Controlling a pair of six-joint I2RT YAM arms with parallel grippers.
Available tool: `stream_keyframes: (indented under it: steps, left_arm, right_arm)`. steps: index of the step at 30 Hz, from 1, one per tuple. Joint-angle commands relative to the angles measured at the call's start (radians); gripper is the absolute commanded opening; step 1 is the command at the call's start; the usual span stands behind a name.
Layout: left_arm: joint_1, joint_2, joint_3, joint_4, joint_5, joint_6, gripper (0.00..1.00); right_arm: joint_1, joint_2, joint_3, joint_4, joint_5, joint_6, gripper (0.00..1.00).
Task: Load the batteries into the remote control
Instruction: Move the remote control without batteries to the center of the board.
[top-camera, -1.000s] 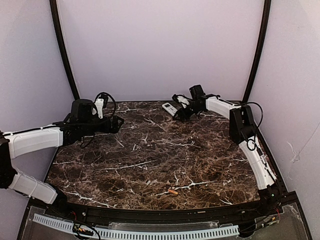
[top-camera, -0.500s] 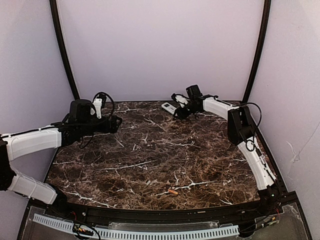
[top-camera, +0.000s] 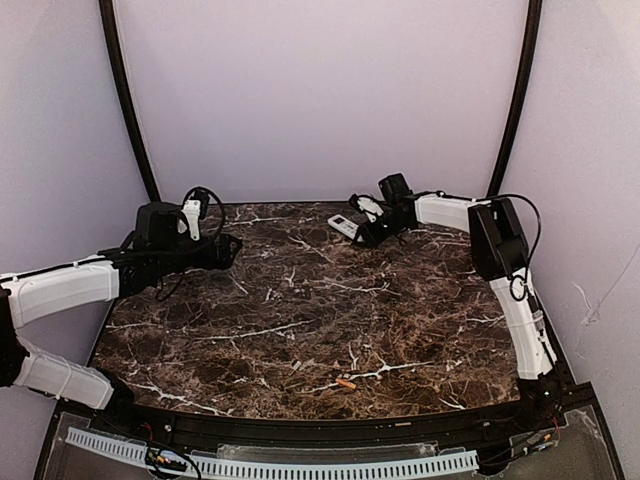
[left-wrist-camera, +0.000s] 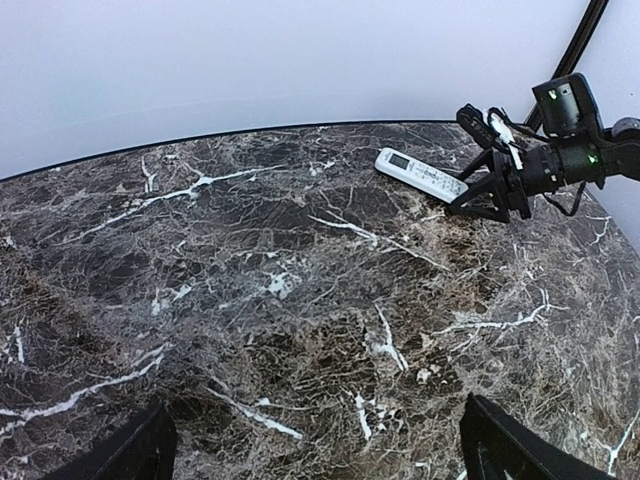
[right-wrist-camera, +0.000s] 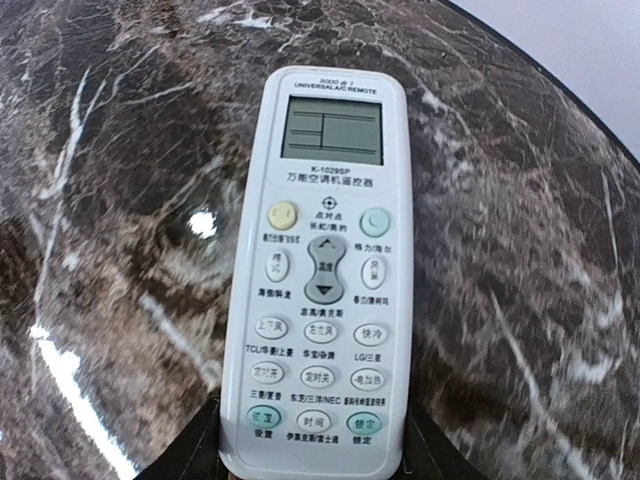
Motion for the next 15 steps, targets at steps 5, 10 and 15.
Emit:
stream_keyframes:
  steps: [5, 10, 15]
  left_arm:
    - [-0.007, -0.050, -0.029, 0.000, 0.058, -0.035, 1.00]
    - [-0.016, -0.050, -0.054, 0.008, 0.082, -0.049, 1.00]
    - [-0.031, -0.058, -0.089, 0.037, 0.103, -0.066, 1.00]
  right_arm:
    - [0.013, -0.393, -0.562, 0.153, -0.035, 0.141, 0.27]
    - [0.058, -0.579, -0.862, 0.221, -0.008, 0.207, 0.26]
    - [0.175, -0.716, -1.065, 0.244, 0.088, 0.265, 0.26]
